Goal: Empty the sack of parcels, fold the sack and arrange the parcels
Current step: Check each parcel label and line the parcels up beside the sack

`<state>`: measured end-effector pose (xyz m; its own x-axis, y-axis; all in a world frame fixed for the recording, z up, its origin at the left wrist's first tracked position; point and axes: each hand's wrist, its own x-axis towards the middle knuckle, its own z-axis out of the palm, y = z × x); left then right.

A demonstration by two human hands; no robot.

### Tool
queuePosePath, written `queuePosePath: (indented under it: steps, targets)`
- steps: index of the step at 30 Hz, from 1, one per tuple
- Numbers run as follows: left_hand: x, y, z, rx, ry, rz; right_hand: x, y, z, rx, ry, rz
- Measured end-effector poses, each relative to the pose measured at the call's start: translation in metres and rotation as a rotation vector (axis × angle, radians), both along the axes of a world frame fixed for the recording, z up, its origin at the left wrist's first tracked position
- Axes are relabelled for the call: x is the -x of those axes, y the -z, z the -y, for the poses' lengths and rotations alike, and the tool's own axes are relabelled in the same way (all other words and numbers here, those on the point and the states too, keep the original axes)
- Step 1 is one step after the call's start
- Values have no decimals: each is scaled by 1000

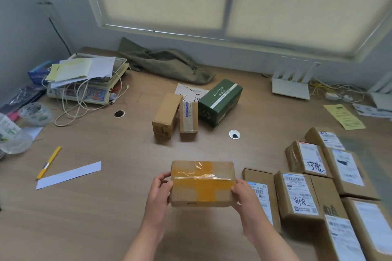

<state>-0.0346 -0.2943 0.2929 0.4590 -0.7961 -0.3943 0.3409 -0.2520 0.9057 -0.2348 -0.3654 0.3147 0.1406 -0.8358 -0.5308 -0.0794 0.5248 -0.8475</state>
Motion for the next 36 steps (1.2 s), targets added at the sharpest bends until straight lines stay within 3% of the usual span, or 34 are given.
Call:
queuePosePath:
  steps: [7, 20, 26, 33, 36]
  targets:
    - [26, 4, 1, 10, 24, -2, 35, -5, -10, -63, 121, 167]
    - [47, 2, 15, 53, 73, -107, 64, -15, -3, 143, 64, 123]
    - [50, 14, 7, -18, 330, -194, 68, -11, 3, 172, 5, 74]
    - [67, 23, 5, -13, 204, -267, 52, 1, 1, 231, 89, -23]
    - [78, 28, 12, -28, 162, -279, 41, 3, 2, 187, 150, 68]
